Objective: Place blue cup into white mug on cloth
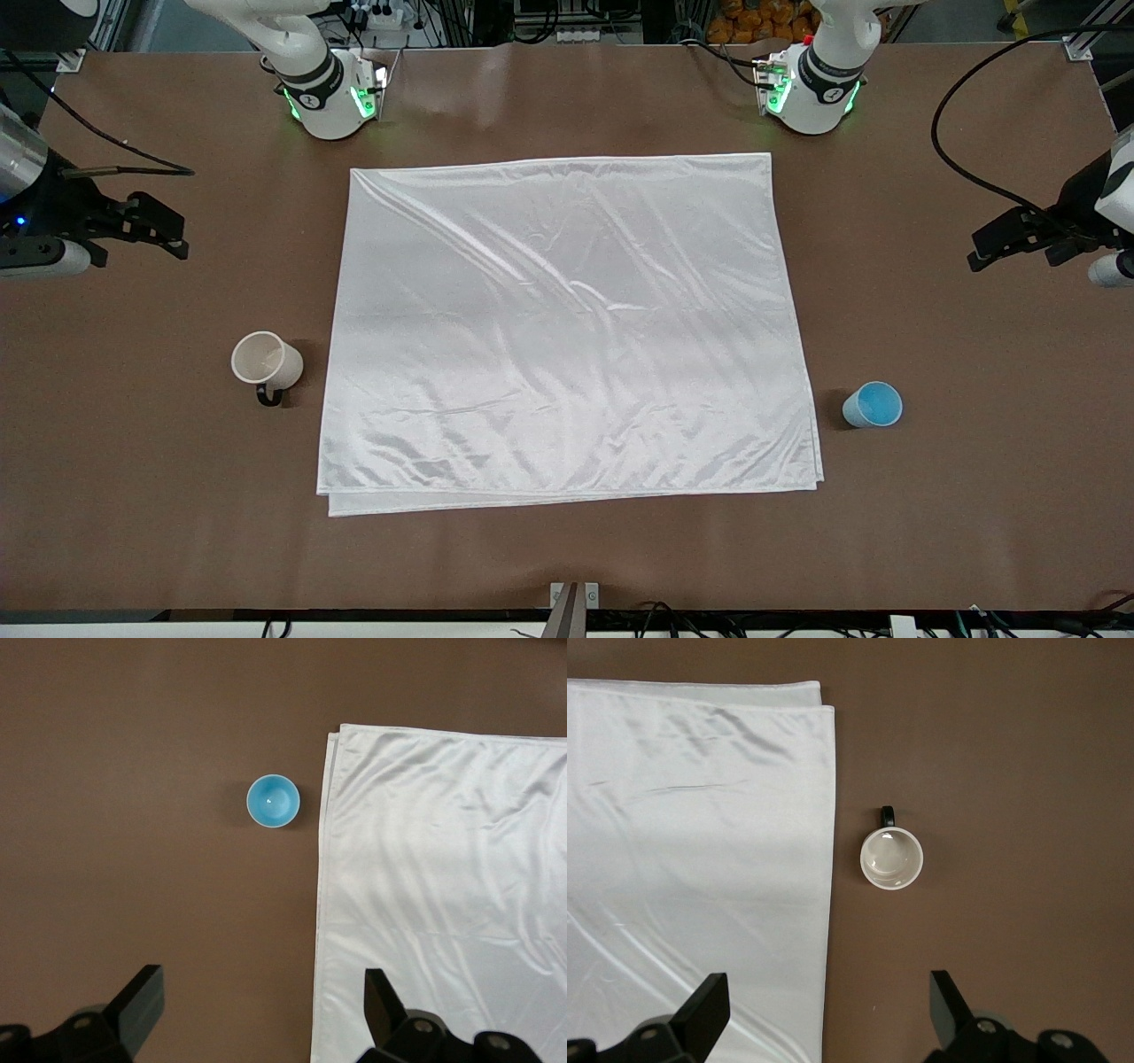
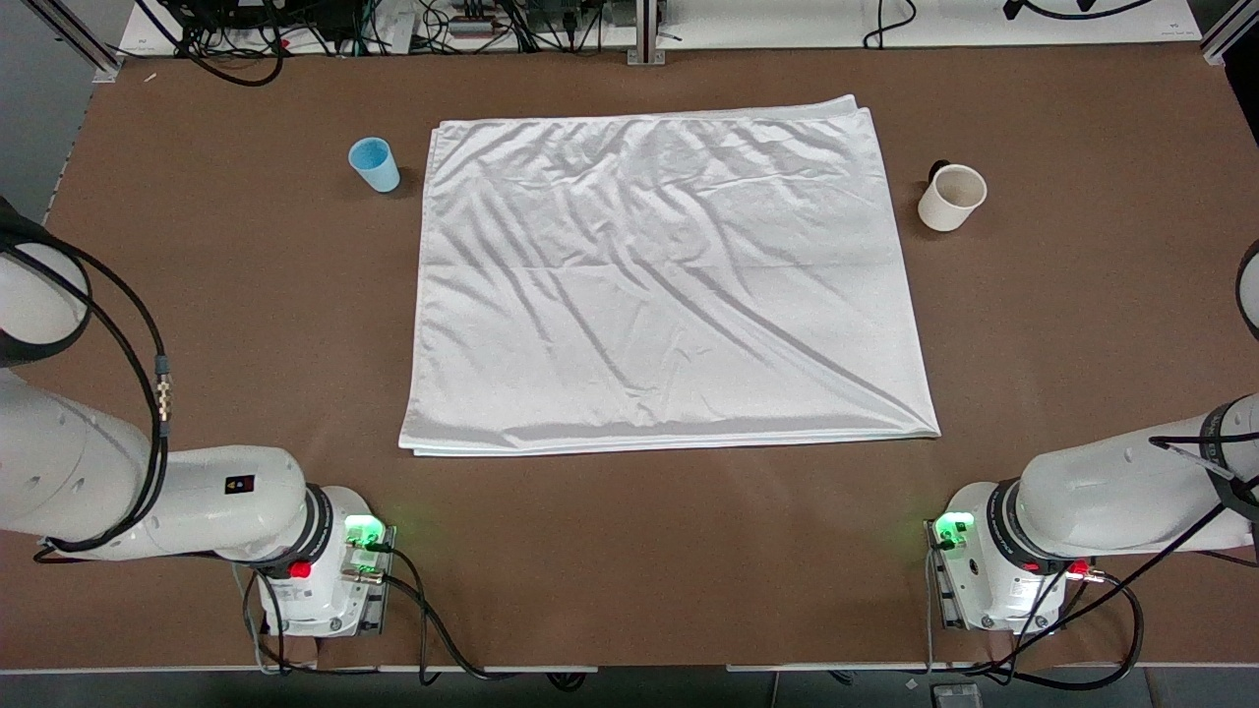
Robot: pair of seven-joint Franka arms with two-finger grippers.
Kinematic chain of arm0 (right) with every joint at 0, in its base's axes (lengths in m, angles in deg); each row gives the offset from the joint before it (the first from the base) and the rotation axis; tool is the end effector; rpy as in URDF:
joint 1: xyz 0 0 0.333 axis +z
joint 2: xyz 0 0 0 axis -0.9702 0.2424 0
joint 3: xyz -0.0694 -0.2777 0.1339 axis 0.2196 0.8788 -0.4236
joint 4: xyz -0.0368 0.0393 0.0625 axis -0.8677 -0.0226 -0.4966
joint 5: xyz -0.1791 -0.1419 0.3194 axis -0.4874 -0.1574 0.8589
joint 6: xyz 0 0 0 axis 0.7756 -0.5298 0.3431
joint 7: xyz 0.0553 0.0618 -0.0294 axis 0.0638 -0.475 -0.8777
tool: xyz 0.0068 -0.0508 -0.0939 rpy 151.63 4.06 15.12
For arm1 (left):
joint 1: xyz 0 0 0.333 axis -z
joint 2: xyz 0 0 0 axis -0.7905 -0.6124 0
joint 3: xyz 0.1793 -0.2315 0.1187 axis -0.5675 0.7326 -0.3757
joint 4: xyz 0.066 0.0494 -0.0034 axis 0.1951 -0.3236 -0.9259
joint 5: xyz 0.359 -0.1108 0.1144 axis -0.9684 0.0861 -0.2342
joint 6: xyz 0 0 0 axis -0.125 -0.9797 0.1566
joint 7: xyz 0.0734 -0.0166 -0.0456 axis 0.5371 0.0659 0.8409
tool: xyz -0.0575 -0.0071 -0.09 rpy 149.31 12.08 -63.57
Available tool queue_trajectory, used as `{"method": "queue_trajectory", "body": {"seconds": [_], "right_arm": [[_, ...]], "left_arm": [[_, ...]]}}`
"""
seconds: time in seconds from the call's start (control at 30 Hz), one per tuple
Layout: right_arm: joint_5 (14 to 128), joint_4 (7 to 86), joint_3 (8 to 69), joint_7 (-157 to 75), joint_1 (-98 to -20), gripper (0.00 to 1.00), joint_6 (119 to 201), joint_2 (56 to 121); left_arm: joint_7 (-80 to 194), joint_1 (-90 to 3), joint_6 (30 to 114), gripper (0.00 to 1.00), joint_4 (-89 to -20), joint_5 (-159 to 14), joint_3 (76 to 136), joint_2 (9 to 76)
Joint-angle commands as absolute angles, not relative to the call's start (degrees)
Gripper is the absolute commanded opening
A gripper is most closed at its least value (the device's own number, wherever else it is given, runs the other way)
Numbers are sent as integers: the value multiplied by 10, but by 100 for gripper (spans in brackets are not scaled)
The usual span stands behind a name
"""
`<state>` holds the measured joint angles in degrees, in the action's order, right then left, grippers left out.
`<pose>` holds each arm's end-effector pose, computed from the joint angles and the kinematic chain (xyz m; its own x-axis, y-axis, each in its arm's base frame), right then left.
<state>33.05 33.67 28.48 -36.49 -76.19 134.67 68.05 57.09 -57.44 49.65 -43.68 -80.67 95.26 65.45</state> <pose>0.5700 0.0426 0.6258 0.9958 0.0913 0.0117 0.0912 -0.9958 0.0079 0.5745 -0.0256 0.6136 0.9964 0.0730 0.0435 0.0719 -0.9971 0.0257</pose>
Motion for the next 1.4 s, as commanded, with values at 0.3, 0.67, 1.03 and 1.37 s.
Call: {"method": "queue_trajectory", "body": {"seconds": [0.3,0.67,1.03,1.37], "right_arm": [[342,350,278,-373,-772,100,1351,672],[342,367,278,-373,-771,100,1378,673],[342,400,280,-374,-774,100,1414,683],[338,400,281,-374,-776,100,1439,732]], "left_arm": [[570,-575,497,100,-435,-820,953,657],[572,-577,595,100,-450,-862,939,595],[573,-584,670,100,-443,-877,936,508],[571,-601,759,100,-447,-877,937,429]]}}
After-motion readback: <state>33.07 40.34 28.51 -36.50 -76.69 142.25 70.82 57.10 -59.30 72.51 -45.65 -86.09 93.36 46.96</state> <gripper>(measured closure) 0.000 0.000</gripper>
